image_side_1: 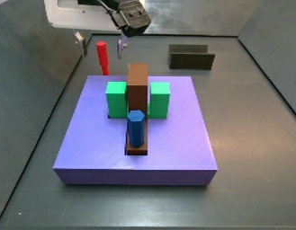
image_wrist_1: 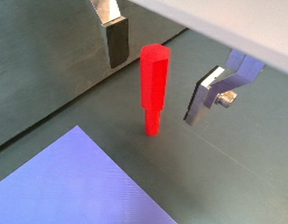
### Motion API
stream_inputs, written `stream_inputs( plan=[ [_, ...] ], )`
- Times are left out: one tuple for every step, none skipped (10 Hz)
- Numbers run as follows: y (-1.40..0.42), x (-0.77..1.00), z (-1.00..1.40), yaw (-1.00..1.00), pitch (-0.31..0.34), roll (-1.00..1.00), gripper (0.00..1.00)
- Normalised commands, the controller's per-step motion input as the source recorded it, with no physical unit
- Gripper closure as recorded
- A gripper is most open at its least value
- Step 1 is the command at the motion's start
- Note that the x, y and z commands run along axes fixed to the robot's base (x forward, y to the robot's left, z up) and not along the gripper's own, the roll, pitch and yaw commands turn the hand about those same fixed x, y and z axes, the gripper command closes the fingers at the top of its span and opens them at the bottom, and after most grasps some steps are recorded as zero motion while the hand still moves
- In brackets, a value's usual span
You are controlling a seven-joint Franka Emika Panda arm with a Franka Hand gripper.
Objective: Pick up the red object. Move up. Move to above the board. Insert the red object.
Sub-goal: Pick up the red object.
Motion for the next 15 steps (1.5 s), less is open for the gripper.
stream_inputs(
  plan=[
    [0.00, 0.00, 0.00, 0.00, 0.000, 0.00, 1.00],
    [0.00, 0.00, 0.00, 0.00, 0.000, 0.00, 1.00],
    [0.00, 0.00, 0.00, 0.00, 0.000, 0.00, 1.00],
    [0.00, 0.00, 0.00, 0.00, 0.000, 0.00, 1.00],
    [0.00, 0.00, 0.00, 0.00, 0.000, 0.00, 1.00],
    [0.00, 0.00, 0.00, 0.00, 0.000, 0.00, 1.00],
    [0.00, 0.00, 0.00, 0.00, 0.000, 0.00, 1.00],
    [0.00, 0.00, 0.00, 0.00, 0.000, 0.00, 1.00],
    [0.00, 0.00, 0.00, 0.00, 0.000, 0.00, 1.00],
    [0.00, 0.00, 0.00, 0.00, 0.000, 0.00, 1.00],
    [0.00, 0.00, 0.00, 0.00, 0.000, 0.00, 1.00],
    [0.00, 0.00, 0.00, 0.00, 0.000, 0.00, 1.00],
    [0.00, 0.00, 0.00, 0.00, 0.000, 0.00, 1.00],
    [0.00, 0.00, 0.00, 0.00, 0.000, 0.00, 1.00],
    [0.00, 0.00, 0.00, 0.00, 0.000, 0.00, 1.00]
  ],
)
